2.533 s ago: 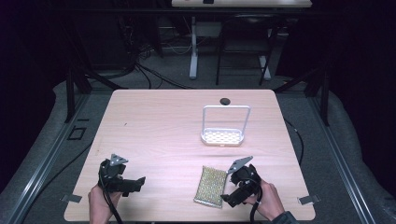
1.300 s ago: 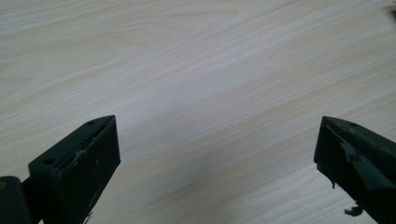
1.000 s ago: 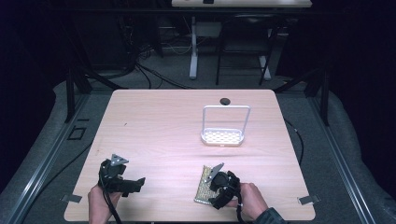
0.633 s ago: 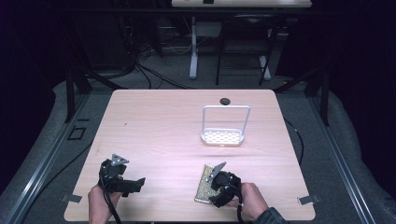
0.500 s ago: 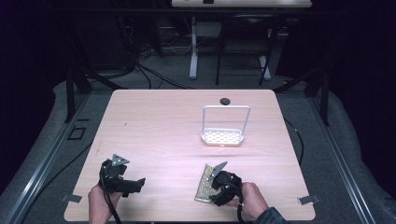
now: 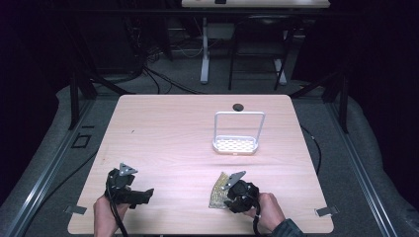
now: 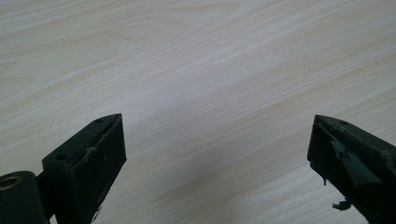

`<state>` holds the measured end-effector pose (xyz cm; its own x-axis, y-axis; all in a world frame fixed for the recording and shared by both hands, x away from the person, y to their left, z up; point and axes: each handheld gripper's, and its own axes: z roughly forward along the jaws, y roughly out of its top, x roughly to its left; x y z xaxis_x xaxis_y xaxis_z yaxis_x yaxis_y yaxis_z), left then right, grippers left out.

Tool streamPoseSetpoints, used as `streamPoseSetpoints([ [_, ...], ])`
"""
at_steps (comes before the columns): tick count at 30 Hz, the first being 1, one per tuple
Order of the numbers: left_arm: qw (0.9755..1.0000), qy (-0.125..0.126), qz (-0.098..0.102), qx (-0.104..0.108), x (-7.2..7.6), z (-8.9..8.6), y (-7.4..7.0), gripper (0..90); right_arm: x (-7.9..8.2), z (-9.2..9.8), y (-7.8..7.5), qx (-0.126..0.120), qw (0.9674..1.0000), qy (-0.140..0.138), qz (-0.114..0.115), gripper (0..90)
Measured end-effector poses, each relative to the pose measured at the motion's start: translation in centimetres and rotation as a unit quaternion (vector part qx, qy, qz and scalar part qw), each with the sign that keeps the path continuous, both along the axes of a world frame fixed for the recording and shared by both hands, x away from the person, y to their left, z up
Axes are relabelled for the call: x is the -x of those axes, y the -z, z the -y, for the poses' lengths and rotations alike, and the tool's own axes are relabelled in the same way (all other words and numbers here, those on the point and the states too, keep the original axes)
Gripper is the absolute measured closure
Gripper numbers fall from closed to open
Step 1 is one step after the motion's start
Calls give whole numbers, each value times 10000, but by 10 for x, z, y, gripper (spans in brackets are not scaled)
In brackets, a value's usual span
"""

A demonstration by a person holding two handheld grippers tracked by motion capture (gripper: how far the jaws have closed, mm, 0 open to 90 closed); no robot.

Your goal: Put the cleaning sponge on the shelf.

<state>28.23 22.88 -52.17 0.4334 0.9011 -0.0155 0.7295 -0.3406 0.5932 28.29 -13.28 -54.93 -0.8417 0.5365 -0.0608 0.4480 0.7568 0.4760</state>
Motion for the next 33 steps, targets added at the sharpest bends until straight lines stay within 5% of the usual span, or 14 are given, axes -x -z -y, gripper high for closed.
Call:
streamPoseSetpoints([
  [16,10000,79,26,-36,0,1,0,50,-1,9,-19,-38,9988,204,454,565],
  [33,9999,142,59,-48,0,4,0,51,-18,32,-35,-282,9939,787,720,559],
])
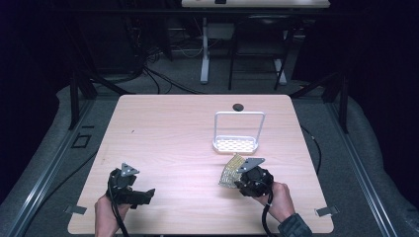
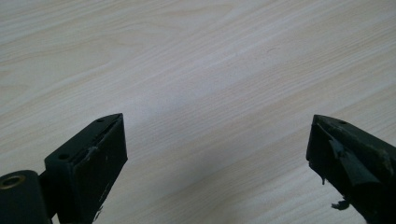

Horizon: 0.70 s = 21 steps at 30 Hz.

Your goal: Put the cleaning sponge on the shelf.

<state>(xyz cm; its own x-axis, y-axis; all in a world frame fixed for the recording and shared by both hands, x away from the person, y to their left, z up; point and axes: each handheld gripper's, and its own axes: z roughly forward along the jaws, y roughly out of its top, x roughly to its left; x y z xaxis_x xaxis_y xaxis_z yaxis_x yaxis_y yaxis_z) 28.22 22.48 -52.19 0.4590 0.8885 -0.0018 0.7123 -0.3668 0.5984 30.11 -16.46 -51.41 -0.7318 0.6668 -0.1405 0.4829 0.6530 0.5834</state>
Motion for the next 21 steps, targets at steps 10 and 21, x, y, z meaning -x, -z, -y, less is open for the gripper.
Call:
streamPoseSetpoints([
  [10,10000,6,-11,-6,0,1,0,52,-7,-4,1,19,10000,57,43,558],
  [21,10000,30,-12,-17,0,1,0,54,-16,-6,-2,-63,9996,203,162,557],
])
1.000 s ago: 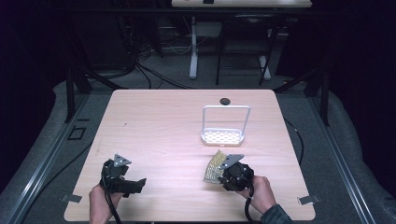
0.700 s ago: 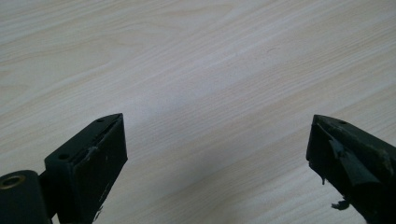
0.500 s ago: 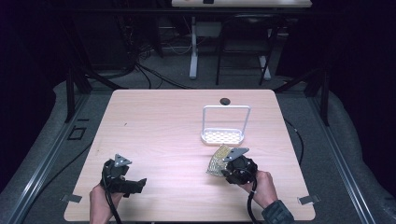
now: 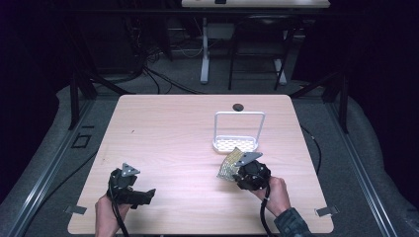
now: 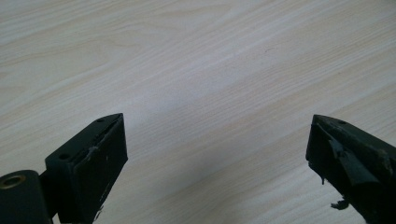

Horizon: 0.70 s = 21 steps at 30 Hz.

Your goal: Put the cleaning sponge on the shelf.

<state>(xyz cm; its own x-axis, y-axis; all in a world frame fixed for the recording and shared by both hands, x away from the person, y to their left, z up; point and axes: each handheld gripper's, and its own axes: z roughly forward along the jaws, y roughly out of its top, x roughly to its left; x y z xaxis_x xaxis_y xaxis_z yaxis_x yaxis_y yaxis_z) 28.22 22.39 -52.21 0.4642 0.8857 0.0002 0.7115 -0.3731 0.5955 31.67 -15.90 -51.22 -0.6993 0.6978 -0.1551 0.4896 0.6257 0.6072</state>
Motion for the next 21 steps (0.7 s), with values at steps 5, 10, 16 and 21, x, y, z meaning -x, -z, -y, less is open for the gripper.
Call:
streamPoseSetpoints([
  [5,10000,-5,4,3,0,0,0,55,-6,0,-1,-52,9999,92,60,557],
  [10,10000,-1,5,0,0,0,0,57,-13,0,-5,-133,9996,192,160,557],
  [16,10000,15,0,-6,0,1,0,57,-23,0,-8,-221,9988,316,286,557],
  [21,10000,13,1,-5,0,1,0,58,-30,0,-11,-293,9979,414,408,558],
])
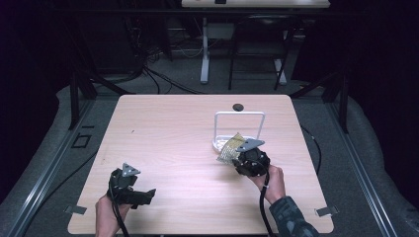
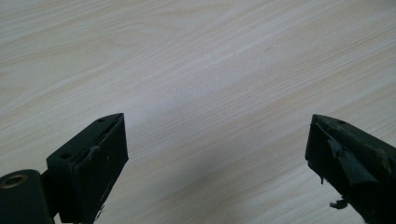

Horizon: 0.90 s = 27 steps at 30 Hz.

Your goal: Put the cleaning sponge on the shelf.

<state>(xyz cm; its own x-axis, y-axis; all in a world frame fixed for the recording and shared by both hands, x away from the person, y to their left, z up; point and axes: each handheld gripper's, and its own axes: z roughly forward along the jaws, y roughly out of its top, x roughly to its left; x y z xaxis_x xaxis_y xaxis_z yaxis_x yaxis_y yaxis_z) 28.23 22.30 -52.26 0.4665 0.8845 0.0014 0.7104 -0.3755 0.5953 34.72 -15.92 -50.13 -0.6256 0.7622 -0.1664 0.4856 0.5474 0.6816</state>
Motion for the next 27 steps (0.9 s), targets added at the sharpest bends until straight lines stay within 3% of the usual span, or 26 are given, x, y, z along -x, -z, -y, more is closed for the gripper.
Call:
streamPoseSetpoints([
  [16,10000,25,-11,-22,-1,1,1,59,-30,-10,10,-58,9994,321,142,557],
  [27,10000,24,-24,-34,-1,2,1,59,-48,-9,21,97,9977,651,143,545],
])
